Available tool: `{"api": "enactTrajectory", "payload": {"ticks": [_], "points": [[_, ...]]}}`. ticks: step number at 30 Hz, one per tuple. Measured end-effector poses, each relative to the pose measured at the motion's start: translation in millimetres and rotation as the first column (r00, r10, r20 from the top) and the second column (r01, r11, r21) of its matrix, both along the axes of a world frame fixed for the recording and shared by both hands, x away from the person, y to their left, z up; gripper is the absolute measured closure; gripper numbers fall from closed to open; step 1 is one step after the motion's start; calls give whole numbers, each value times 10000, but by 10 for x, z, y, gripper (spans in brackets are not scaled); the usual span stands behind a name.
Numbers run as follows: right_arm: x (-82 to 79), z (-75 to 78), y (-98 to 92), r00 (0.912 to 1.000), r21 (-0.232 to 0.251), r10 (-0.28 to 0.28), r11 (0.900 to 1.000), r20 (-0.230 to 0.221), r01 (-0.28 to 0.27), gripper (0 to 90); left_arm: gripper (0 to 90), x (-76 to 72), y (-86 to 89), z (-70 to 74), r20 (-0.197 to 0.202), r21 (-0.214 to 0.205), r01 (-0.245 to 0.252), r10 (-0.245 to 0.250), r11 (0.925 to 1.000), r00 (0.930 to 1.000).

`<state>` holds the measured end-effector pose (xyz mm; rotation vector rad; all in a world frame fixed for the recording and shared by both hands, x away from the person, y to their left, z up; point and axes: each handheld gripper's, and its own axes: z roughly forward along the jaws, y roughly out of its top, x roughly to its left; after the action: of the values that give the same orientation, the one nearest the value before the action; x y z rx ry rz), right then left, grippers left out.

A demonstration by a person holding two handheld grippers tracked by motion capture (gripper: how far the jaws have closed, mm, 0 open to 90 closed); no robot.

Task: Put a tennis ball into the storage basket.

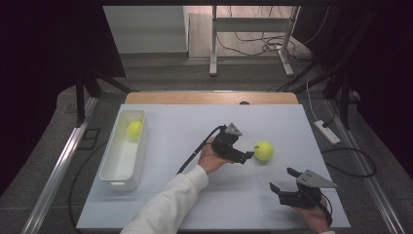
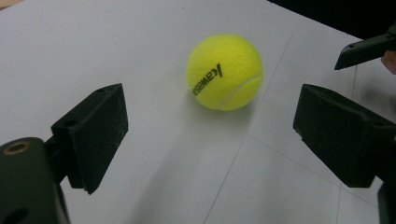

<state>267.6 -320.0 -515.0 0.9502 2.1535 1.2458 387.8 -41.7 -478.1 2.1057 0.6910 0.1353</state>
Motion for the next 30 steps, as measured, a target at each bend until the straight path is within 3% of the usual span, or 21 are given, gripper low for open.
{"api": "enactTrajectory", "payload": {"ticks": [30], "points": [[8,-5,2,10000,72,31,10000,-33,-30,127,111,80,-223,-98,-235,142,212,-208,9997,9995]]}}
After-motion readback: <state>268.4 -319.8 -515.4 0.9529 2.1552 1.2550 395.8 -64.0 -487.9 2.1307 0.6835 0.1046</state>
